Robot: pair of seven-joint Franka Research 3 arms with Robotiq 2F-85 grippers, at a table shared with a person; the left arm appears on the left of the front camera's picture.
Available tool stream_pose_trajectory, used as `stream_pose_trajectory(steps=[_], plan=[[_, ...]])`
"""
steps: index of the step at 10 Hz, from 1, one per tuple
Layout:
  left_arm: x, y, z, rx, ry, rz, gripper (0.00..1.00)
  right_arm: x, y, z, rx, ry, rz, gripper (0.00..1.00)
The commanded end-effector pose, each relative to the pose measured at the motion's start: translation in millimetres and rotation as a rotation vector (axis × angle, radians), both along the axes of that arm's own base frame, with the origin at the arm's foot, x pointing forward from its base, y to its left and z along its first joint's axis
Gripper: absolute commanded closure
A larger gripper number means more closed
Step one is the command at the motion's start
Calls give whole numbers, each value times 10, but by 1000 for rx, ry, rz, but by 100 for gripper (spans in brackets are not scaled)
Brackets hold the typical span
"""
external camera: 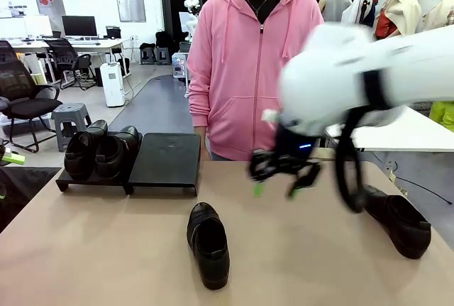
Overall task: Organize the shoes by placing them on the stand.
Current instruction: Pick up one Shoe and place it in the middle of the table.
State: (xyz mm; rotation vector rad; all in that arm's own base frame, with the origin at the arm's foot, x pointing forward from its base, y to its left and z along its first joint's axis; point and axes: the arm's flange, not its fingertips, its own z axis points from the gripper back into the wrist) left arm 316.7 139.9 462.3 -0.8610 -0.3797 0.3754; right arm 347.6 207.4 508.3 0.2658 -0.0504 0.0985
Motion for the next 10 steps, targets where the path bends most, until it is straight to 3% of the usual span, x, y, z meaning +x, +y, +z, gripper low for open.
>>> stream_pose_trajectory(steps=[1,3,4,6,8,9,10], plan=[[-17,9,20,-1,9,-1,0,-387,-1064,179,39,-66,44,0],[-17,9,20,-1,9,-1,0,-705,-1887,200,195,-163,-68,0],[-17,9,20,-1,9,-1,0,-813,-2333,110,240,-163,-182,0],[-17,9,20,-1,9,-1,0,-1108,-2932,-111,368,-246,-305,0],[-17,9,20,-1,9,-1,0,-1244,-3131,-362,459,-214,-375,0],[-17,9,20,-1,9,-1,0,-1120,-3037,-490,391,-134,-411,0],[-17,9,20,-1,9,-1,0,-1091,-3412,129,403,-207,-400,0]])
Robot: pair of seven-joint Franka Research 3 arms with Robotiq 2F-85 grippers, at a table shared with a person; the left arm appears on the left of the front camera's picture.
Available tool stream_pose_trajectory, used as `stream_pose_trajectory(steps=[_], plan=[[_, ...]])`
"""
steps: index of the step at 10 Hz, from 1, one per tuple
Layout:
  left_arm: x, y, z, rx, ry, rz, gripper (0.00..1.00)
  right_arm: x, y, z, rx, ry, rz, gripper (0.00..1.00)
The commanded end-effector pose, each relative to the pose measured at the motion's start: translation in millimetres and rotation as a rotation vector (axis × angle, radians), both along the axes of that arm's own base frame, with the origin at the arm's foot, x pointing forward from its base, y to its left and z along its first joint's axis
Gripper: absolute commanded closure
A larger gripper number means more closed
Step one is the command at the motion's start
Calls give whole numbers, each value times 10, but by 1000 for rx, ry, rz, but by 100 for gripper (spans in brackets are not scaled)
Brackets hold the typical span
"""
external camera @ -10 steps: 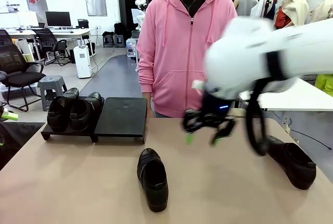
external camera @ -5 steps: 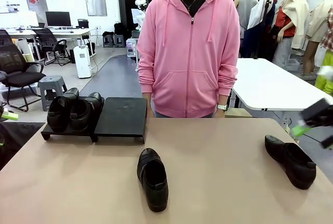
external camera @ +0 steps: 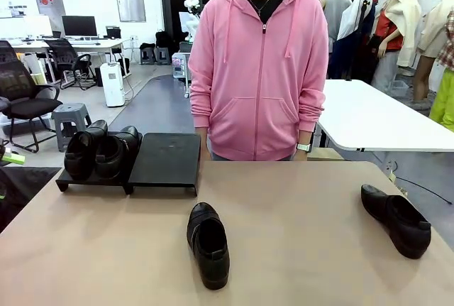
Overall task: Organize the shoes by placing them on the stand.
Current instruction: Pick up one Shoe and place it in the middle of the table, then place the Shoe from the middle of the table onto the Shoes Stand.
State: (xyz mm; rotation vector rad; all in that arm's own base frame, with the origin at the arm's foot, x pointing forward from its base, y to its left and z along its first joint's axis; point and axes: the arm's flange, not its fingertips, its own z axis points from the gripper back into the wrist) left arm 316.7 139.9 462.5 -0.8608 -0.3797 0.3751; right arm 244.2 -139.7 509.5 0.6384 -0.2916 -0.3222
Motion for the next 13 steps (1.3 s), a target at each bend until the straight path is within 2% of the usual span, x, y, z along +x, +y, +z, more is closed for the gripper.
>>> stream_pose_trajectory(steps=[1,13], plan=[[-17,9,19,-2,9,-1,0,-56,59,117,-8,-45,21,0],[0,0,1,0,0,0,0,-56,59,117,-8,-45,21,0]])
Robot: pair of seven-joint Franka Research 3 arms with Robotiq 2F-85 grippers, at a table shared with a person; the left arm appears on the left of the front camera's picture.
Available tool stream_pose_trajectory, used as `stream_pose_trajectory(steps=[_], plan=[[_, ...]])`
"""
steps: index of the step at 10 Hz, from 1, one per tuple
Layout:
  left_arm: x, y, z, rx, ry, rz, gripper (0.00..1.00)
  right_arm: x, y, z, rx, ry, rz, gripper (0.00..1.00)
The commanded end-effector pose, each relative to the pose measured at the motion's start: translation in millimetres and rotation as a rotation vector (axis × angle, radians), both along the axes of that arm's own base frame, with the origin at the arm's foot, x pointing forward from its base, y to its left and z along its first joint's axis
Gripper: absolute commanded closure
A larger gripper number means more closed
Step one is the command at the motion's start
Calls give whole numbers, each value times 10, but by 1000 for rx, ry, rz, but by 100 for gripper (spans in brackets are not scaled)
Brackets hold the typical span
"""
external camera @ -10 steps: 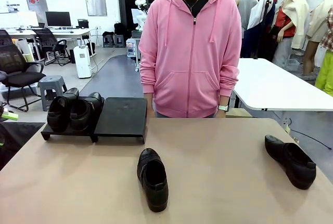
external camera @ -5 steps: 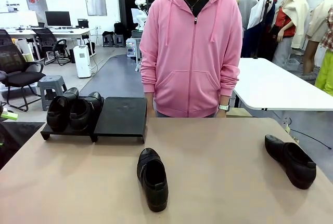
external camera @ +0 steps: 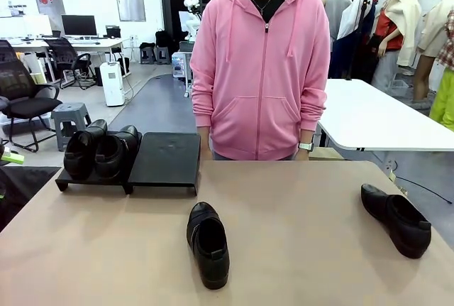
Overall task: Organize the shoes by placing them on the stand.
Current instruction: Place the Shoe from the middle of the table onto the Shoes Stand.
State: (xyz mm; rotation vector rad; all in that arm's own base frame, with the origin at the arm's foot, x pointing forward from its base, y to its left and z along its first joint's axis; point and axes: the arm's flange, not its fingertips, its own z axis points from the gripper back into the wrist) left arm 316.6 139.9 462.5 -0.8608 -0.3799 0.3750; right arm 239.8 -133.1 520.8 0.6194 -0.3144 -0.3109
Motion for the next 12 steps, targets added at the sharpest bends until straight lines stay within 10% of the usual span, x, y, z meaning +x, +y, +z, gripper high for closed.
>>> stream_pose_trajectory(steps=[1,3,6,8,12], plan=[[-134,-516,73,14,41,11,0,-12,-7,4,15,-24,21,0],[21,-1956,226,235,178,-114,0,-12,-7,4,15,-24,21,0],[364,-3939,40,413,362,110,0,-12,-7,4,15,-24,21,0],[326,-4817,-156,534,206,132,0,-12,-7,4,15,-24,21,0],[-16,-5198,-237,460,188,54,0,-12,-7,4,15,-24,21,0]])
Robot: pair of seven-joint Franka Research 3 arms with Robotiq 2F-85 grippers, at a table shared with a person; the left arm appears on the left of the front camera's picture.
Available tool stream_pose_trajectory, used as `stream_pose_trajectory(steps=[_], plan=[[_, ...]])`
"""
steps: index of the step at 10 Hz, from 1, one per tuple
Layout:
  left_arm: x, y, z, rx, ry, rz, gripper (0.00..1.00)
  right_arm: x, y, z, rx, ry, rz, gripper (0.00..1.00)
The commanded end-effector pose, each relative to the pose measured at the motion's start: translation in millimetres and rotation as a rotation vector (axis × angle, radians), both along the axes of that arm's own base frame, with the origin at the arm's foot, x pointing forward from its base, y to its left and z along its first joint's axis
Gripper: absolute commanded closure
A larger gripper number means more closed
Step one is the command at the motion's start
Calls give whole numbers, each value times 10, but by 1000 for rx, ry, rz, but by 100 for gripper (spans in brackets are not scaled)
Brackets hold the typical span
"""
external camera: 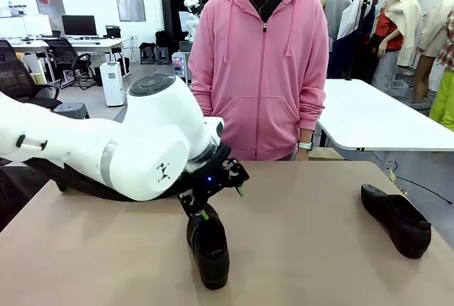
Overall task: Organize the shoes by placing them on the stand.
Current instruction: Place the Shoe from the middle of the table onto the Shoes Stand.
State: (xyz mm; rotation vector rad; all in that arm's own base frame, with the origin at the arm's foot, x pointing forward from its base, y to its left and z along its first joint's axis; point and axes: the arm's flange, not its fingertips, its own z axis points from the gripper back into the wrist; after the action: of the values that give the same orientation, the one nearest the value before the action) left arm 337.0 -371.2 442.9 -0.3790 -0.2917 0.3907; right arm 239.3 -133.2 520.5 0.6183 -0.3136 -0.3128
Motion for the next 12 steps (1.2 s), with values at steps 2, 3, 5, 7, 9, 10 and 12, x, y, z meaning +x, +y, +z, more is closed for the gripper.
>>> stream_pose_trajectory(steps=[2,3,5,7,9,10,12], plan=[[-220,-88,-41,15,-2,7,0,-7,-6,7,16,-26,22,0],[-80,-35,-18,2,6,-10,0,-7,-6,7,16,-26,22,0],[99,-340,-276,78,24,-61,0,-7,-6,7,16,-26,22,0],[214,-515,-506,146,74,-55,0,-7,-6,7,16,-26,22,0],[330,-580,-745,168,138,-66,0,-7,-6,7,16,-26,22,0],[371,-608,-842,201,173,-62,0,-7,-6,7,16,-26,22,0],[385,-655,-944,284,190,-55,0,-7,-6,7,16,-26,22,0]])
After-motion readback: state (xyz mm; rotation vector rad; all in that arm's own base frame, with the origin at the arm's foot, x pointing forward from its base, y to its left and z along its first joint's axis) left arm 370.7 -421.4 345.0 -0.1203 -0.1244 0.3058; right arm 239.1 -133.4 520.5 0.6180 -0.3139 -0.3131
